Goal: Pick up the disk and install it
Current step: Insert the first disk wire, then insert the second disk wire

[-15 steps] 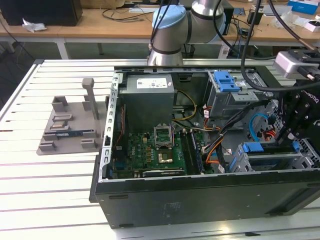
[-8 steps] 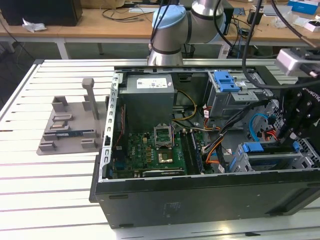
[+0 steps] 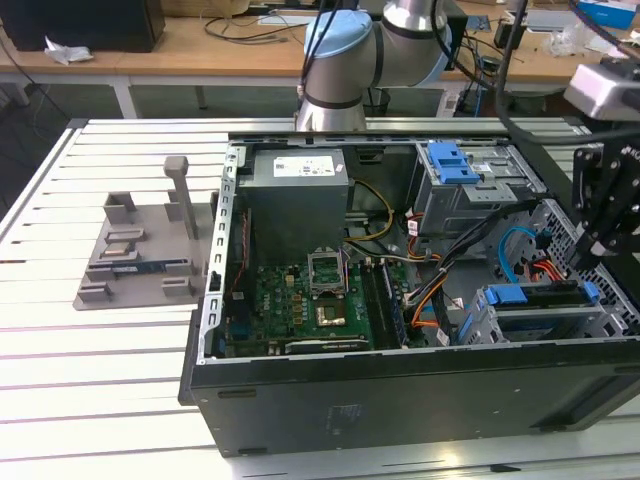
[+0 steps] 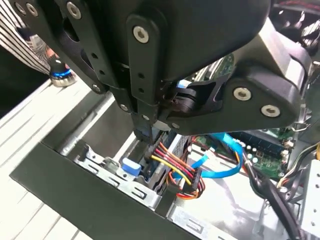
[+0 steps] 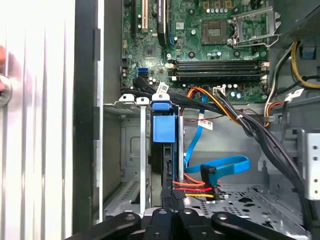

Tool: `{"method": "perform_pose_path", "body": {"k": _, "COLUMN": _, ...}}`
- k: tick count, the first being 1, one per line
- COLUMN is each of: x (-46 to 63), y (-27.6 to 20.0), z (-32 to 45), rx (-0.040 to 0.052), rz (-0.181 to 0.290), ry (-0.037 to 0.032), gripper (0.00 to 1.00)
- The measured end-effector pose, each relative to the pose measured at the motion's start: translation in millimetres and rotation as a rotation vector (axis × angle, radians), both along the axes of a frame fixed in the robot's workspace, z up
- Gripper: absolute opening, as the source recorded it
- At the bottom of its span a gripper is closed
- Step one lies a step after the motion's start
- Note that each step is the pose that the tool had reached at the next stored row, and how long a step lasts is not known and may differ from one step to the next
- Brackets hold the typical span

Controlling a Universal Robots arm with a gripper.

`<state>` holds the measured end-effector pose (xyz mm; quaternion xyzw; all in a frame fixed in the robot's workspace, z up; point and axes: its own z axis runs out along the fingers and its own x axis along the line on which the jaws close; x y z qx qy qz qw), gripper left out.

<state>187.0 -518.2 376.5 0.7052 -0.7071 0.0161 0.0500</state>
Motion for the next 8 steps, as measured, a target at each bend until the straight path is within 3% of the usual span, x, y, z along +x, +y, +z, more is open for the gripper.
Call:
{"method": "perform_pose_path", "body": {"k": 3, "x": 0.0, "y": 0.0, "z": 10.7, "rx": -0.0001, "rz": 0.000, "ry": 0.0000, "gripper": 0.11}}
{"method": "perform_pose_path", "body": {"k": 8, "x": 0.0, "y": 0.0, "z": 11.5, "rx": 0.0006, "rz": 0.000, "ry": 0.0000, "gripper": 0.11}}
